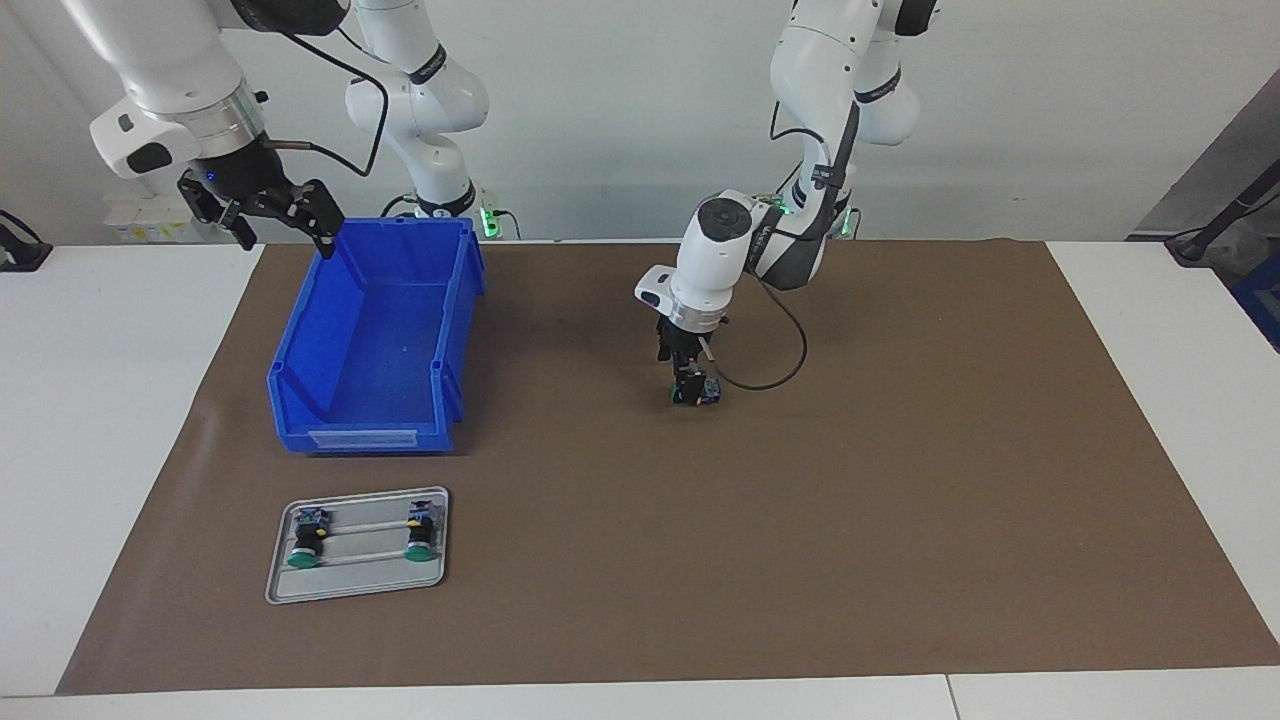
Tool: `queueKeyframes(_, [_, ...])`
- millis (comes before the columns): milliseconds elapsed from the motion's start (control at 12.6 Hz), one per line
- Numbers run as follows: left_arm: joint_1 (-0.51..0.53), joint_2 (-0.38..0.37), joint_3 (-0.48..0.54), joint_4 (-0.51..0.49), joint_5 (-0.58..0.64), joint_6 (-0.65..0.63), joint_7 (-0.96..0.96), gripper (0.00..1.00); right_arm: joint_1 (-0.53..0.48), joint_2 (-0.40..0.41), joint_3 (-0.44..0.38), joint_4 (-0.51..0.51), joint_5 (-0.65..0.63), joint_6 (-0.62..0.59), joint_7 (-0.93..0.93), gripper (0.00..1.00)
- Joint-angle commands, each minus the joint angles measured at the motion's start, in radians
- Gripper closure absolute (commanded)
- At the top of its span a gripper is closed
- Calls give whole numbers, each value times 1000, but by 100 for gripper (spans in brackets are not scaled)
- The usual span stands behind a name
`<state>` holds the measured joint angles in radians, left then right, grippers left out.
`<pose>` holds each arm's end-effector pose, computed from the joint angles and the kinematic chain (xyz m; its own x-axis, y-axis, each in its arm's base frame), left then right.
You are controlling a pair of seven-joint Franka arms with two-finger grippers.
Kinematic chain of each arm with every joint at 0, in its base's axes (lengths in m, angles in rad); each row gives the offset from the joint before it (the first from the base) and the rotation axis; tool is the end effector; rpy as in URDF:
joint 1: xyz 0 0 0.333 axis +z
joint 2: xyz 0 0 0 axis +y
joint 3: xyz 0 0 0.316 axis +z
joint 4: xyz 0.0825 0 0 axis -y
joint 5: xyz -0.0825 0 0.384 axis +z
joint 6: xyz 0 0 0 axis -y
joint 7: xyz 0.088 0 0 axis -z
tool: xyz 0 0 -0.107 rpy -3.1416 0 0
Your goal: Place and press button with both arms
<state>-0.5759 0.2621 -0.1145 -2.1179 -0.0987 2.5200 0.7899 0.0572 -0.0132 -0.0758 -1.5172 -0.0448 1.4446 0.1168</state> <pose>0.4551 -0.3729 0.3031 0.1672 -0.9720 0.1650 -0.9843 -0.1741 -0.0279 0.5373 -0.0156 0.6461 0.9886 -0.1404 -0.0538 -0.1377 -0.9892 0.0503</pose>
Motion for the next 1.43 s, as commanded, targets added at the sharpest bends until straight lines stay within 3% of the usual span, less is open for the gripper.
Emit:
queueKeyframes(0, [-18, -1, 16, -17, -7, 11, -6, 5, -14, -5, 5, -11, 10, -4, -11, 0])
queueKeyframes(955, [-12, 14, 16, -34, -4, 49, 196, 2, -25, -10, 5, -17, 11, -4, -14, 0])
queueKeyframes(1353, [-18, 22, 16, -40, -4, 57, 195, 12, -25, -10, 5, -17, 11, -4, -14, 0])
